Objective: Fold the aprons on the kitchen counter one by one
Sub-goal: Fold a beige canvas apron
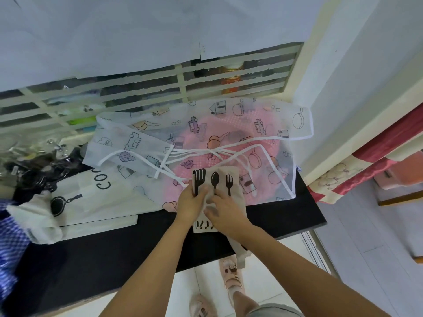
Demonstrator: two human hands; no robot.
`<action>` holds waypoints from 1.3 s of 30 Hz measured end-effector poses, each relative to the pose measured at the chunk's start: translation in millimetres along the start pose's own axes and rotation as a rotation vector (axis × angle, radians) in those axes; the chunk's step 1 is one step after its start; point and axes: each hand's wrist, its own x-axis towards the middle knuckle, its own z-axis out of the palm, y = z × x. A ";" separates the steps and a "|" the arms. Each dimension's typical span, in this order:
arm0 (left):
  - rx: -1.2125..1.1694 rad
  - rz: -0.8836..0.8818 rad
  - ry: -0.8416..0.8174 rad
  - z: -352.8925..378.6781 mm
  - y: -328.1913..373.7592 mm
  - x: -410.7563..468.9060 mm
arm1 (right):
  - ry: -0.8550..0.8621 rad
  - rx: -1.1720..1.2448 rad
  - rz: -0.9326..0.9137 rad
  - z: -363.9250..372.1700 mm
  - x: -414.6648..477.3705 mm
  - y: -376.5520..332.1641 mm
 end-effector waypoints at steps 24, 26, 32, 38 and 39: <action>-0.041 -0.179 0.019 -9.6 -14.3 25.0 | -0.481 -0.399 0.062 -91.6 128.9 30.2; -0.032 -0.113 -0.021 -1.1 -14.0 13.3 | -0.406 -0.424 0.140 -82.6 127.2 30.6; 0.073 0.052 0.114 12.6 -30.2 -12.7 | -0.096 -0.632 0.019 -67.1 119.5 32.7; 0.118 0.025 0.193 9.5 -23.4 -7.3 | -0.268 -0.153 0.126 -87.4 101.7 35.1; 0.111 0.012 0.174 8.4 -21.9 -5.9 | -0.272 -0.102 0.138 -89.8 99.3 35.6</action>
